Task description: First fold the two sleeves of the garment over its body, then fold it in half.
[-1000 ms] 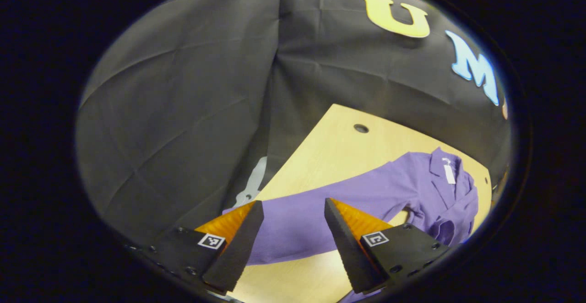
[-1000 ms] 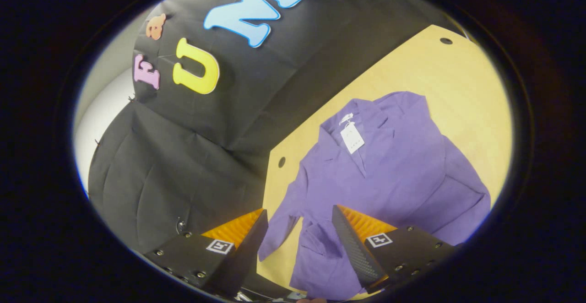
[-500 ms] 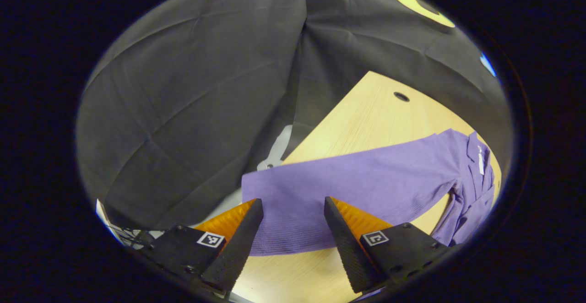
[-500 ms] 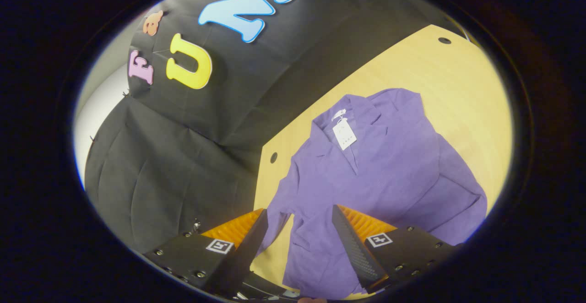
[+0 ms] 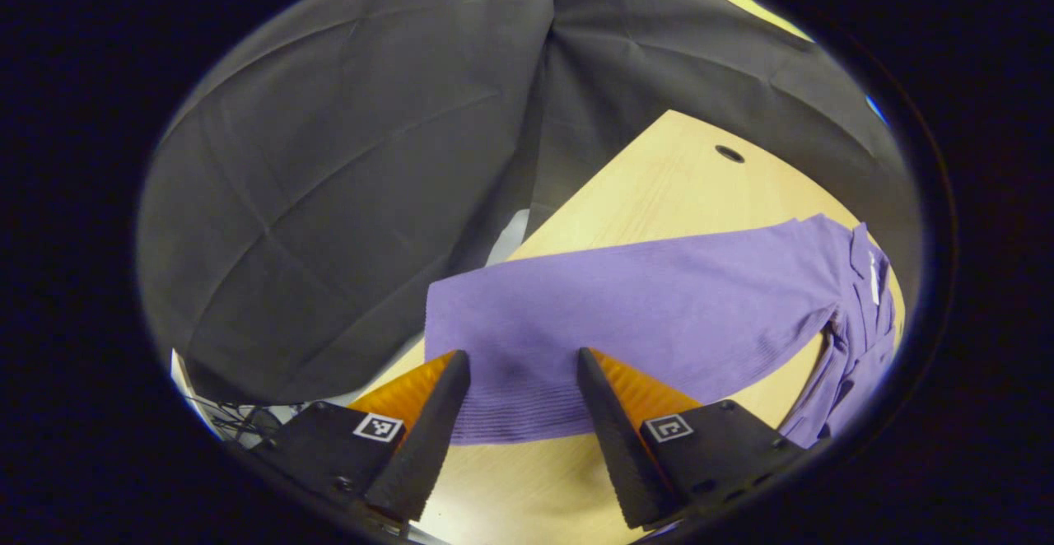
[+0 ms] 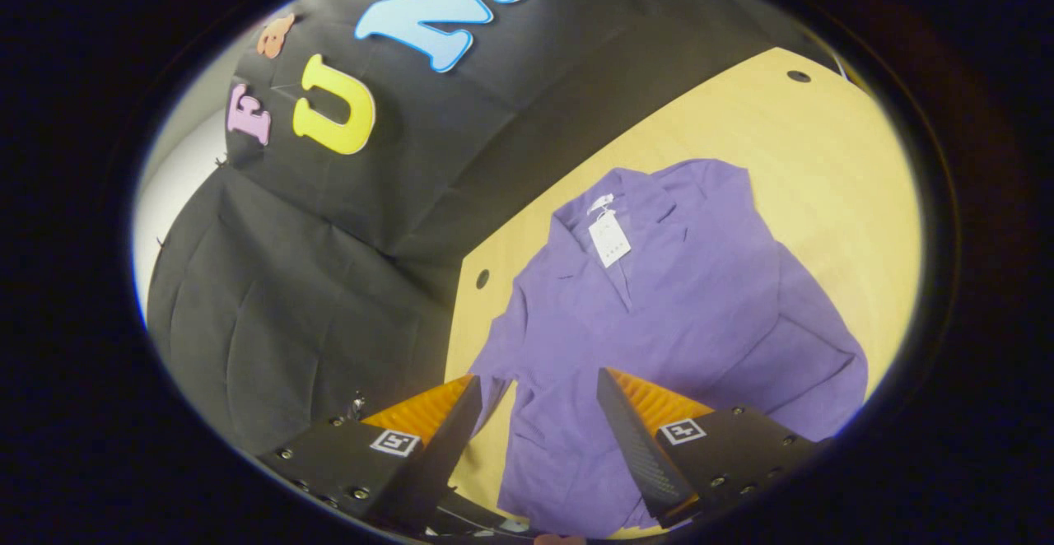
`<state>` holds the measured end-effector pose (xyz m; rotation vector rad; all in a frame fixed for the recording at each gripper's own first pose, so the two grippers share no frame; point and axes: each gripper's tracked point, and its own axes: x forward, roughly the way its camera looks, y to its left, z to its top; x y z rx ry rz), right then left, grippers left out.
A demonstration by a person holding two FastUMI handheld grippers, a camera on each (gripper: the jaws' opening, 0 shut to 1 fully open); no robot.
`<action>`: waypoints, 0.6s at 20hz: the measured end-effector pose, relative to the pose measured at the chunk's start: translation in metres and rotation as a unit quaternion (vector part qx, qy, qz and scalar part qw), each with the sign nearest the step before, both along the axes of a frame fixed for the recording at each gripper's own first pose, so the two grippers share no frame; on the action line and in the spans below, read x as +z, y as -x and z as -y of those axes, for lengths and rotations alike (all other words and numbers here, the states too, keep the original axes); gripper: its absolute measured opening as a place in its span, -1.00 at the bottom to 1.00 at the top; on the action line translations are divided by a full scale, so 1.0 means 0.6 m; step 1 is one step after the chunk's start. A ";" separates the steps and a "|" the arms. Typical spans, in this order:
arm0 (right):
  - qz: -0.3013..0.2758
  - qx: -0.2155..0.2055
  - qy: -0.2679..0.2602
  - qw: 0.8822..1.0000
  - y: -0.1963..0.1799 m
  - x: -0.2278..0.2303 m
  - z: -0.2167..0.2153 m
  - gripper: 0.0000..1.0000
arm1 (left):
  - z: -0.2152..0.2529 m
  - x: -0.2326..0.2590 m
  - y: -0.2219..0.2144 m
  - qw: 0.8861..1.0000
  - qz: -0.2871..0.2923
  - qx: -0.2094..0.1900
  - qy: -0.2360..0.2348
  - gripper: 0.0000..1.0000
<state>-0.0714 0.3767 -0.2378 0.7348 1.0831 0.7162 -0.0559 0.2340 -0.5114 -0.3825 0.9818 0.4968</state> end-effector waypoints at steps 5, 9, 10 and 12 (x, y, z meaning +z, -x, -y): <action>-0.002 0.005 0.004 1.000 0.004 -0.003 0.000 0.80 | 0.017 0.003 -0.025 1.000 0.001 -0.012 -0.009 -0.07; -0.001 0.005 0.006 1.000 0.006 -0.001 0.003 0.81 | 0.013 -0.002 -0.030 0.999 -0.031 -0.002 -0.038 -0.85; 0.001 0.006 0.008 1.000 0.007 -0.002 0.005 0.80 | 0.020 0.000 -0.038 0.999 -0.033 -0.011 -0.040 -0.85; 0.001 0.009 0.014 1.000 0.011 -0.004 0.010 0.80 | 0.025 0.005 -0.043 0.999 -0.030 -0.024 -0.038 -0.85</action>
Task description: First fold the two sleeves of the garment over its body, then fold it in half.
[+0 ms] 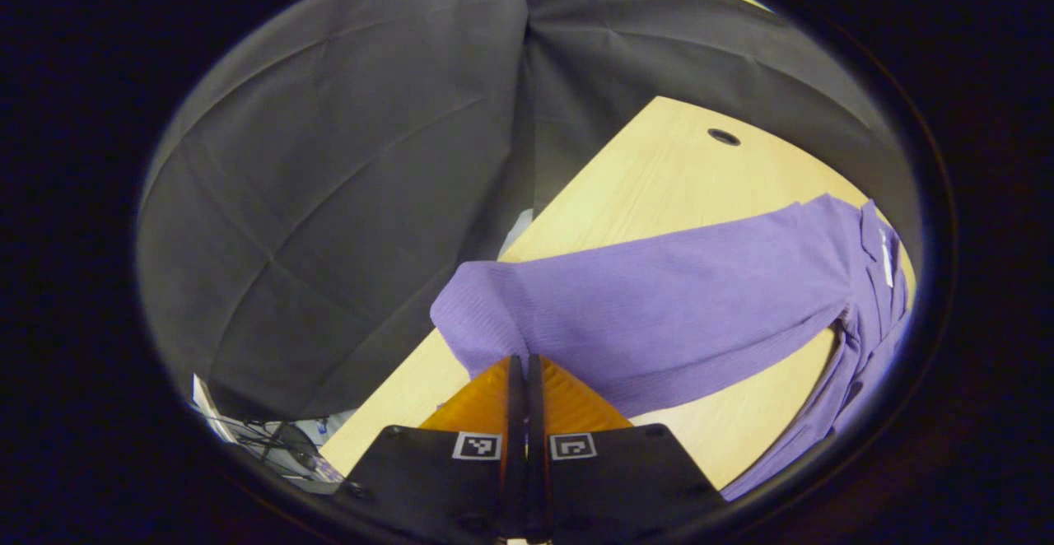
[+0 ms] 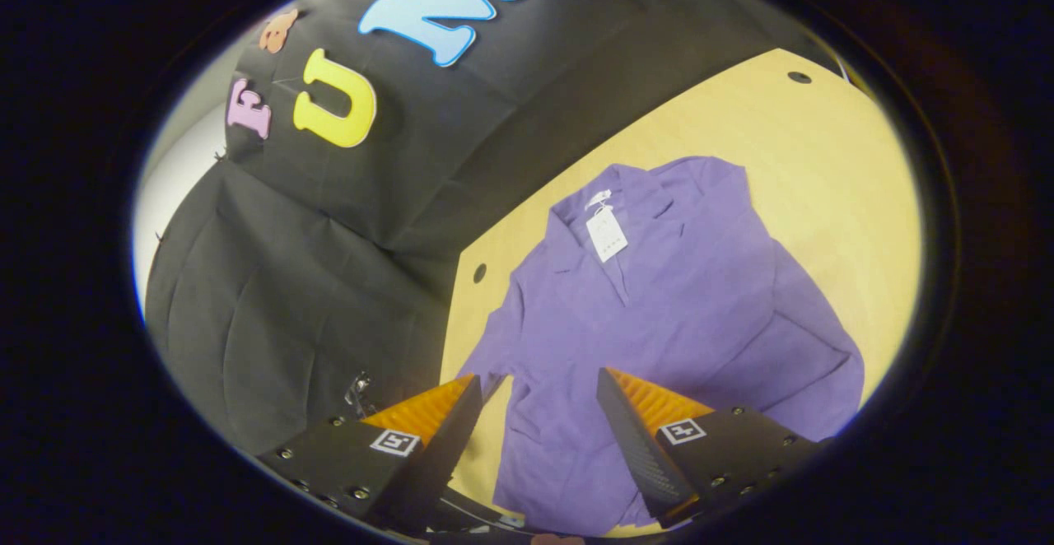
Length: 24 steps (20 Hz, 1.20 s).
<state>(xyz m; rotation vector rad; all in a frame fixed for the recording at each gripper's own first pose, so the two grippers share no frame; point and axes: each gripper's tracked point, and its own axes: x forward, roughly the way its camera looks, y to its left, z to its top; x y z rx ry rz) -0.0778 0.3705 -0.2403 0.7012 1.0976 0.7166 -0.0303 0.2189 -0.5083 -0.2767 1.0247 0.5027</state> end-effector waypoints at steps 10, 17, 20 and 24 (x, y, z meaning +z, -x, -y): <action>0.008 0.004 0.006 1.000 0.000 -0.002 0.006 0.80 | 0.081 0.134 -0.120 0.987 0.092 -0.118 -0.050 -0.87; 0.003 -0.005 0.009 1.000 0.013 -0.011 0.035 0.81 | 0.274 0.257 -0.219 0.954 0.170 -0.240 -0.057 -0.87; 0.000 -0.021 0.011 1.000 0.010 -0.013 0.064 0.81 | 0.378 0.299 -0.261 0.935 0.205 -0.288 -0.043 -0.87; -0.005 -0.059 0.012 0.998 -0.003 -0.017 0.116 0.81 | 0.532 0.358 -0.299 0.913 0.240 -0.330 -0.002 -0.87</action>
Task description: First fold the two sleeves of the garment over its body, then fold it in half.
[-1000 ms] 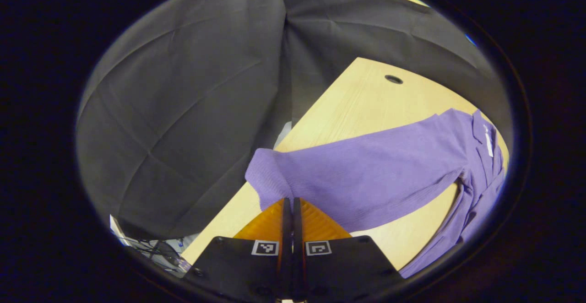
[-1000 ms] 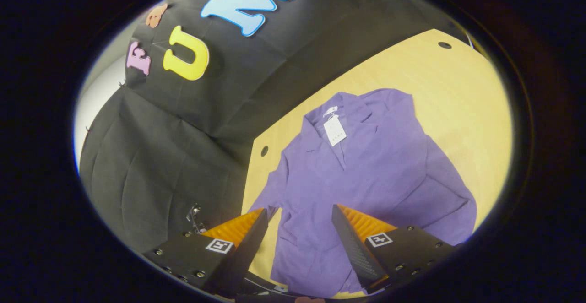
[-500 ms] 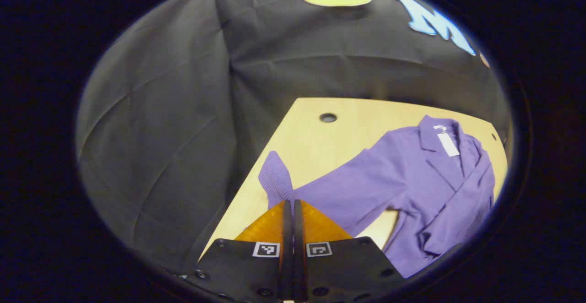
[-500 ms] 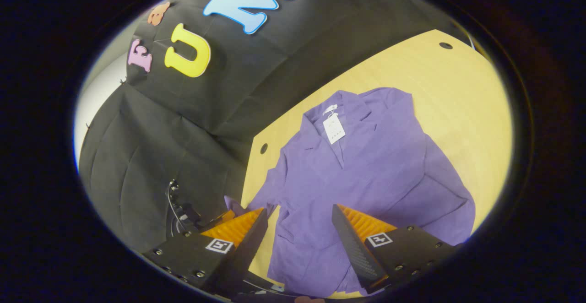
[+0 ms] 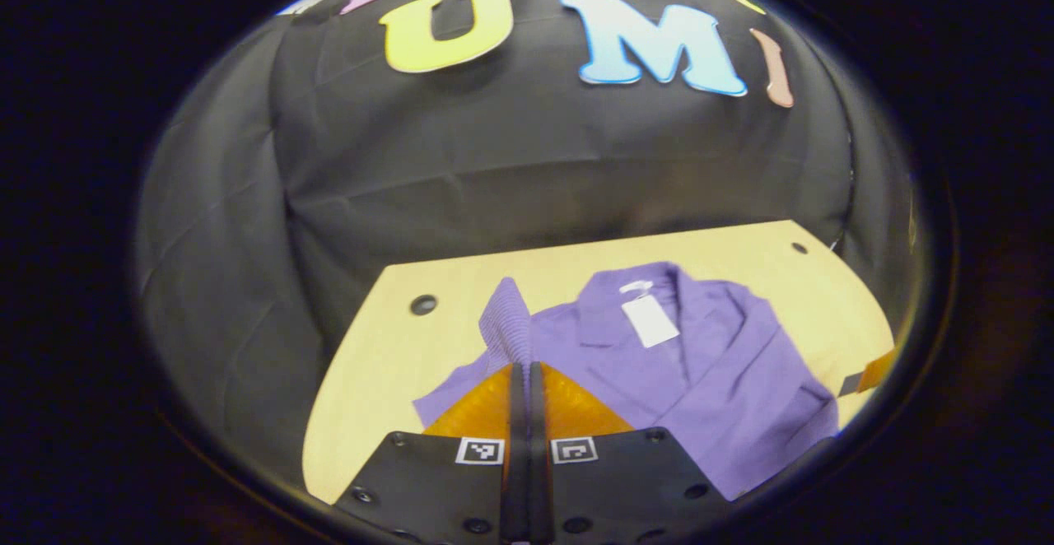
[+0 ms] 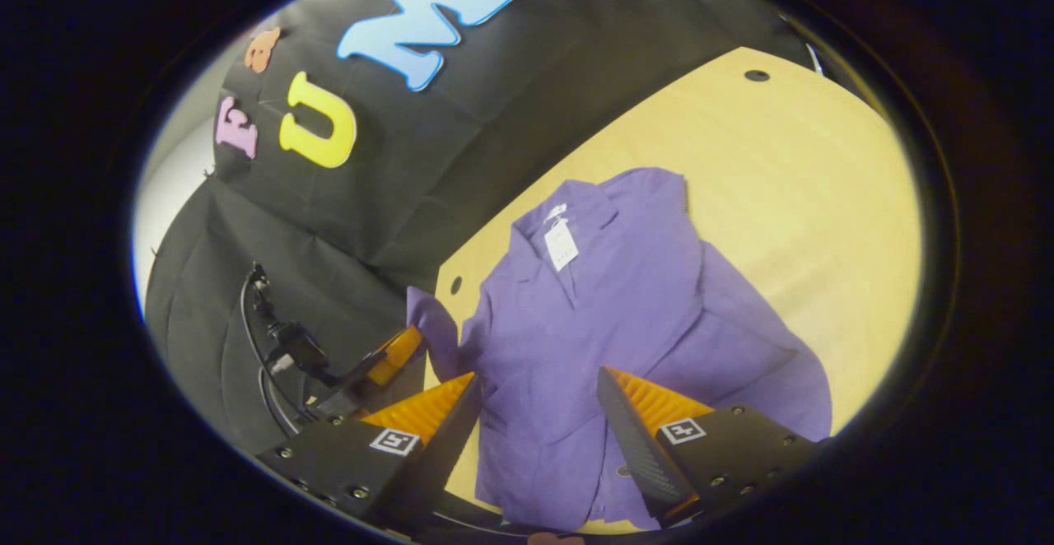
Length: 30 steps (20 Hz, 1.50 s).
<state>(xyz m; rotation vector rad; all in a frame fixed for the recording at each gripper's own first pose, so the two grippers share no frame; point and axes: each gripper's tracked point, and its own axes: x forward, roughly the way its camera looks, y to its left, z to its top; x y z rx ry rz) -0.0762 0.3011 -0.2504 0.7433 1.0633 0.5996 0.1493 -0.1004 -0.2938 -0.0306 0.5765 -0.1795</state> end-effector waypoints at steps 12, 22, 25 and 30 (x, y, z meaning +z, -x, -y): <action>-0.008 -0.123 0.036 0.992 -0.015 -0.027 0.221 0.81 | 0.401 0.036 -0.015 0.984 0.005 -0.171 0.044 -0.87; 0.037 -0.207 0.093 0.973 0.006 0.011 0.395 0.80 | 0.515 -0.062 0.021 0.977 -0.068 -0.194 0.050 -0.85; 0.049 -0.207 0.107 0.971 0.023 0.032 0.412 0.81 | 0.515 -0.079 0.035 0.975 -0.086 -0.200 0.051 -0.09; 0.053 -0.191 0.102 0.975 0.048 0.048 0.395 0.80 | 0.495 -0.052 0.040 0.977 -0.049 -0.202 0.044 1.00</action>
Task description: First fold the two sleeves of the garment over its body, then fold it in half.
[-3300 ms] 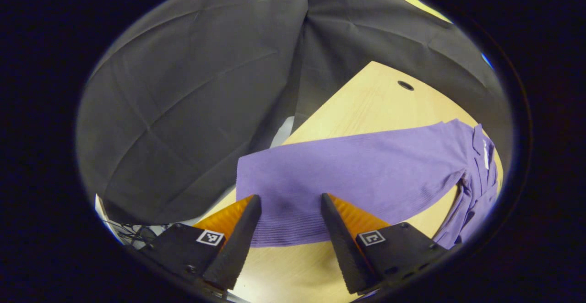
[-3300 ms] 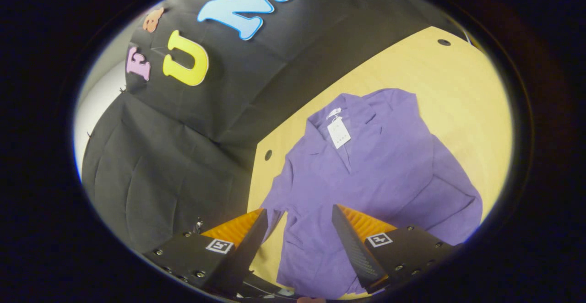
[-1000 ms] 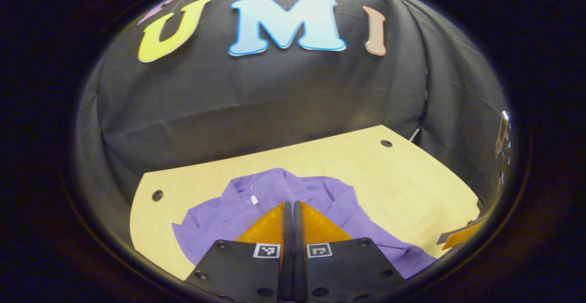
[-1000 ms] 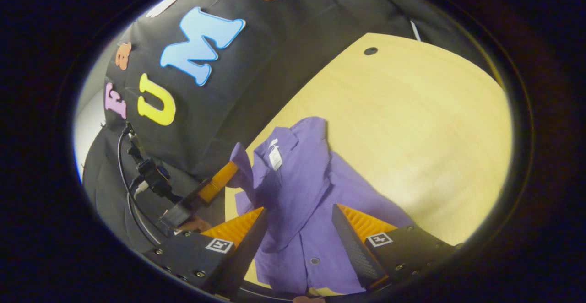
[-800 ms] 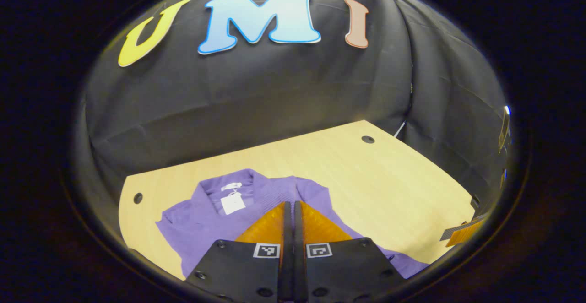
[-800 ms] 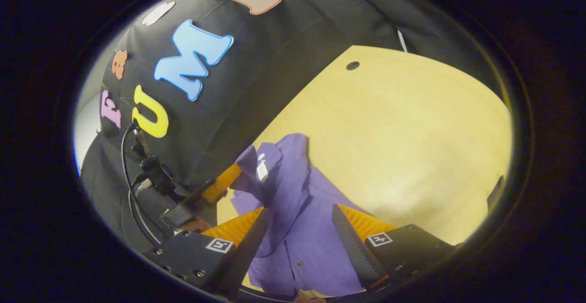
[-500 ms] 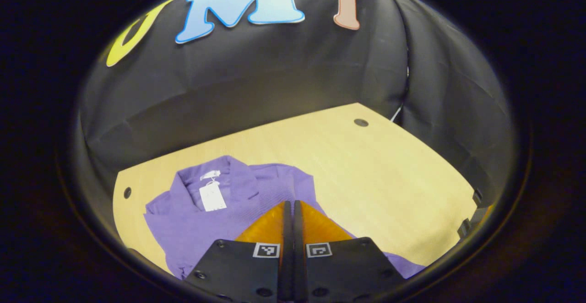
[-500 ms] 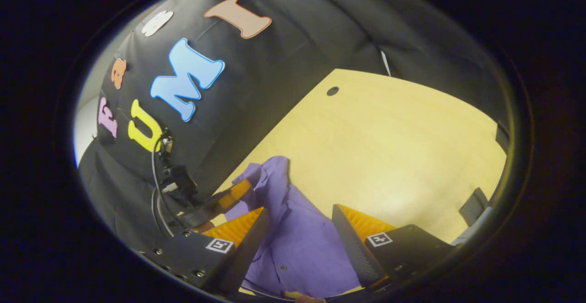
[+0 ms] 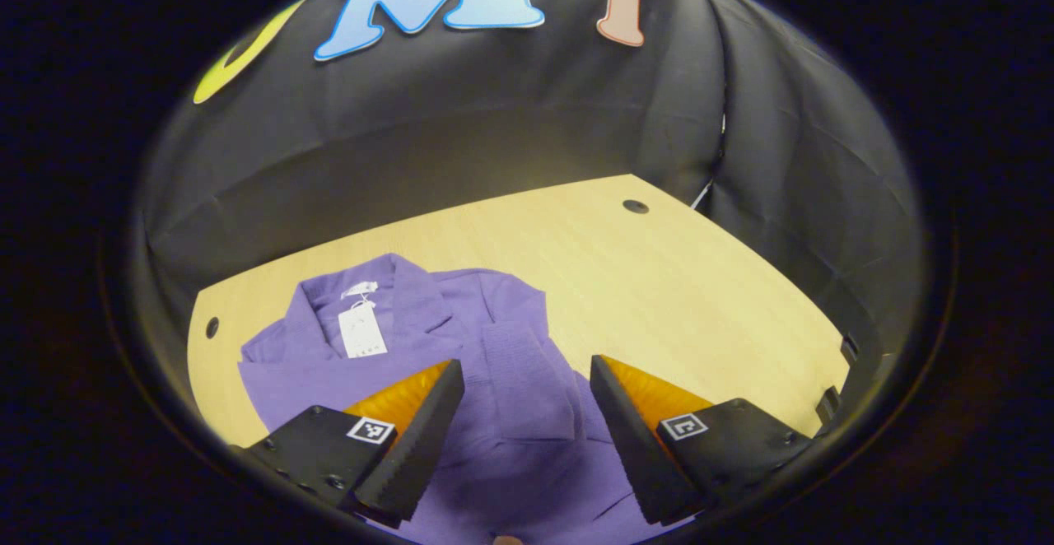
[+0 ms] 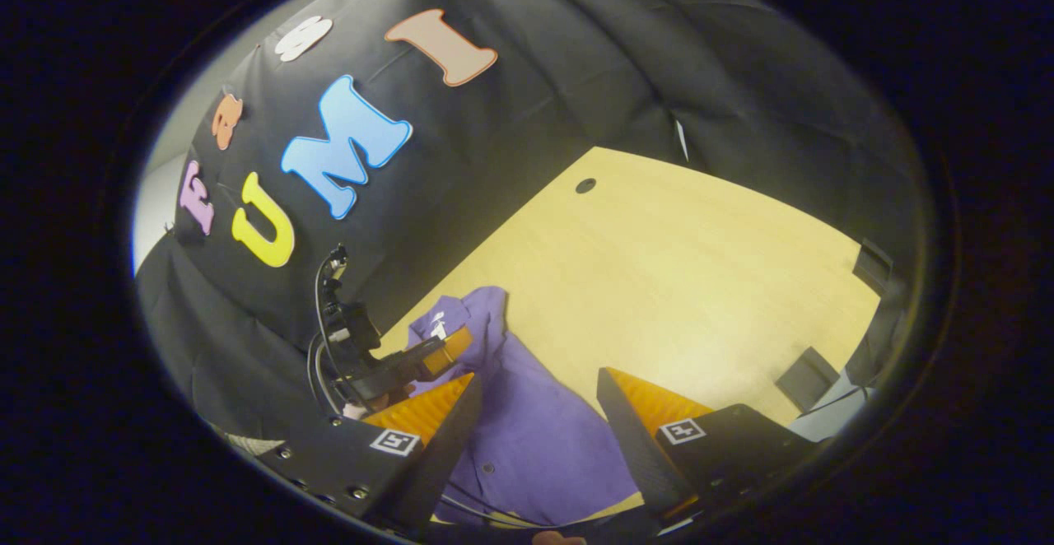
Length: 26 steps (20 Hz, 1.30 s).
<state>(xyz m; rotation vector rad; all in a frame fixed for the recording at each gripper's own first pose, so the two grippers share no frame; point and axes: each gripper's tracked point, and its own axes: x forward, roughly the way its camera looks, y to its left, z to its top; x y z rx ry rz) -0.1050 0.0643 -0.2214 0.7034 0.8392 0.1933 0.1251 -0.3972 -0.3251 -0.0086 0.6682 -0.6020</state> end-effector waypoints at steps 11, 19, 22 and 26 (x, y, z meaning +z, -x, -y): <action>-0.008 0.097 -0.006 0.995 0.018 -0.019 -0.102 0.80 | -0.185 0.035 0.083 0.999 0.042 0.027 -0.021 1.00; -0.078 0.196 0.038 0.977 0.074 -0.115 -0.137 0.80 | -0.405 -0.054 0.232 0.990 0.001 0.052 -0.128 1.00; -0.108 0.221 0.054 0.968 0.095 -0.154 -0.141 0.81 | -0.459 -0.087 0.301 0.988 -0.044 0.074 -0.129 1.00; -0.142 0.248 0.082 0.955 0.116 -0.201 -0.145 0.81 | -0.503 -0.124 0.372 0.983 -0.097 0.089 -0.129 1.00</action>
